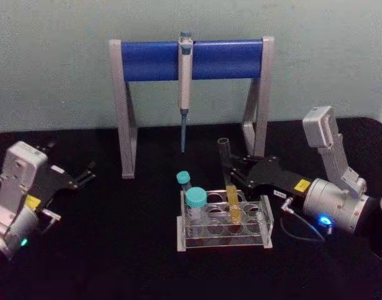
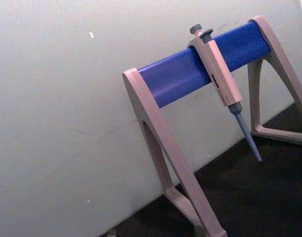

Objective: Pick up the test tube from the test tube rack, shake it, then place it back into the test tube rack.

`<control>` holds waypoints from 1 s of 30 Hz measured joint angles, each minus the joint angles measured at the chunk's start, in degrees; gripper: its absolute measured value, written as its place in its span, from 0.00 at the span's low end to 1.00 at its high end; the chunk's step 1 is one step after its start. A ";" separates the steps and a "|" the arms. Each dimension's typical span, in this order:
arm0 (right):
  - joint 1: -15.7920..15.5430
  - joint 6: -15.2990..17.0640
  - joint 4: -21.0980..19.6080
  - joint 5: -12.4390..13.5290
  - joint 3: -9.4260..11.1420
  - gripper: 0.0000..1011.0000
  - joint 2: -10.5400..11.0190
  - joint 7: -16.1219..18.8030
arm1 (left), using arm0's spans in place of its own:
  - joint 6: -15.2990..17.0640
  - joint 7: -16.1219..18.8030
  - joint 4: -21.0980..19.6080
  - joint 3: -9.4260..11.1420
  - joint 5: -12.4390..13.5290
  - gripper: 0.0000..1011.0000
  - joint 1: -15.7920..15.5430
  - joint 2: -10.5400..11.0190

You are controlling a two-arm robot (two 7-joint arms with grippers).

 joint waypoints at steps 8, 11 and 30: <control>0.00 0.00 0.00 -0.01 0.00 0.22 0.00 0.00 | 0.00 0.00 0.00 0.00 0.00 0.99 0.00 0.00; 0.00 0.00 0.00 -0.01 0.00 0.22 0.00 0.00 | 0.00 0.00 0.00 0.00 0.00 0.99 0.00 0.00; -2.94 -4.86 -3.58 3.12 2.58 0.22 1.36 1.50 | 0.00 0.00 0.00 0.00 0.00 0.99 0.00 0.00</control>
